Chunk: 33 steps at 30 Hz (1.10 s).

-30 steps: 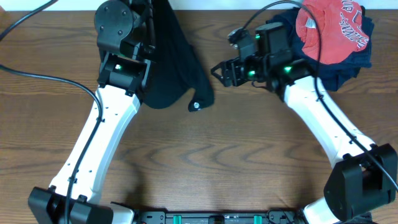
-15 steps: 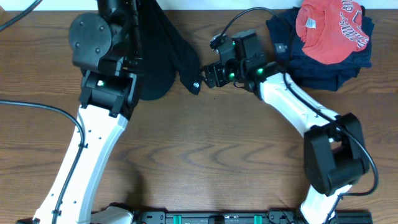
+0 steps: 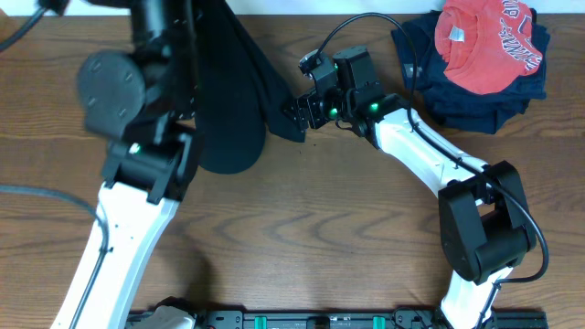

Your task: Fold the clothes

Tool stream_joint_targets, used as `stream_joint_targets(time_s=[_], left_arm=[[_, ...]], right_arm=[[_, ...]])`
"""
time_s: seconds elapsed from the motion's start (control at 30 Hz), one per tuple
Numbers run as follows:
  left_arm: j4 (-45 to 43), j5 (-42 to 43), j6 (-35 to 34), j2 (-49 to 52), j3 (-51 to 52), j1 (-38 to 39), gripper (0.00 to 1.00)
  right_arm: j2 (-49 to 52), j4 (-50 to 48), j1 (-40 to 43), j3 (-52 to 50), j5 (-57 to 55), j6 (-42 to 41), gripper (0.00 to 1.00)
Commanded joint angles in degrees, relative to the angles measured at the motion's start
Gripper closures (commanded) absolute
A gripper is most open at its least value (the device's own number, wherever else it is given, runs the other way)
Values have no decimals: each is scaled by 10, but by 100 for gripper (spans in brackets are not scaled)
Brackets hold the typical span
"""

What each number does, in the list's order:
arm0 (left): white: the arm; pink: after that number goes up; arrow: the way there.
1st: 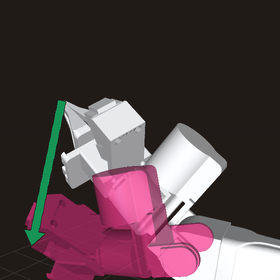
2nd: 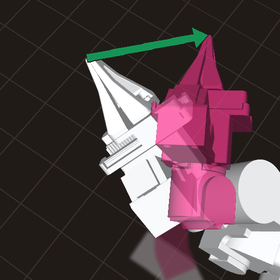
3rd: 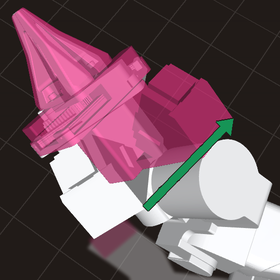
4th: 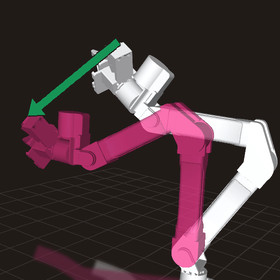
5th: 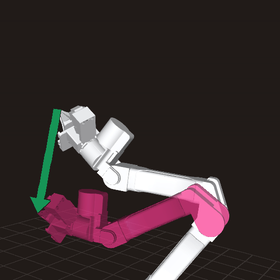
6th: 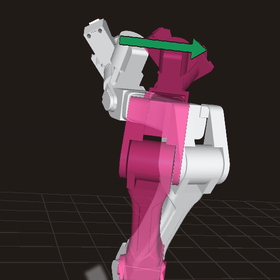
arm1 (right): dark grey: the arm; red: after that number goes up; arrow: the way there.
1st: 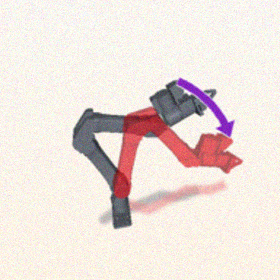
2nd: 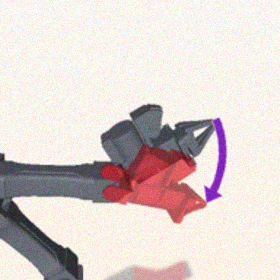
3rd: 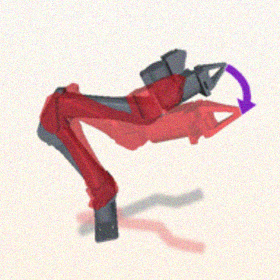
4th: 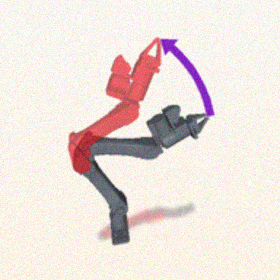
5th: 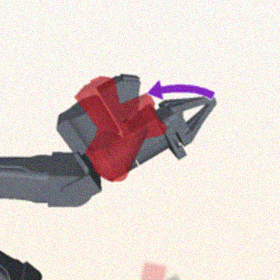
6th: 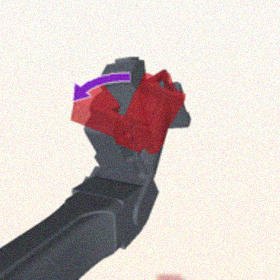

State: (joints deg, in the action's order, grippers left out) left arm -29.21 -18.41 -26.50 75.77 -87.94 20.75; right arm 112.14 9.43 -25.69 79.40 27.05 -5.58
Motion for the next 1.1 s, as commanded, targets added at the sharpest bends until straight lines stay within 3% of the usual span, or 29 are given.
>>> stream_joint_targets(time_s=[0.0,0.17,0.37,0.5,0.73,1.07], left_arm=[[-32,-1,23,-35,-18,2,94],[-77,-9,125,-37,-27,2,94],[-69,-63,183,-6,-28,2,94],[-74,-82,219,29,-28,2,94],[-104,-108,261,71,-28,2,94],[-103,-140,261,64,-28,2,94]], right_arm=[[8,0,-6,1,55,5,23],[-16,12,-6,1,168,-5,25],[-95,62,-11,1,177,-3,23],[-137,76,-25,1,153,-1,21],[-113,69,-90,1,123,-4,22],[-36,-27,-160,1,-67,-77,15]])
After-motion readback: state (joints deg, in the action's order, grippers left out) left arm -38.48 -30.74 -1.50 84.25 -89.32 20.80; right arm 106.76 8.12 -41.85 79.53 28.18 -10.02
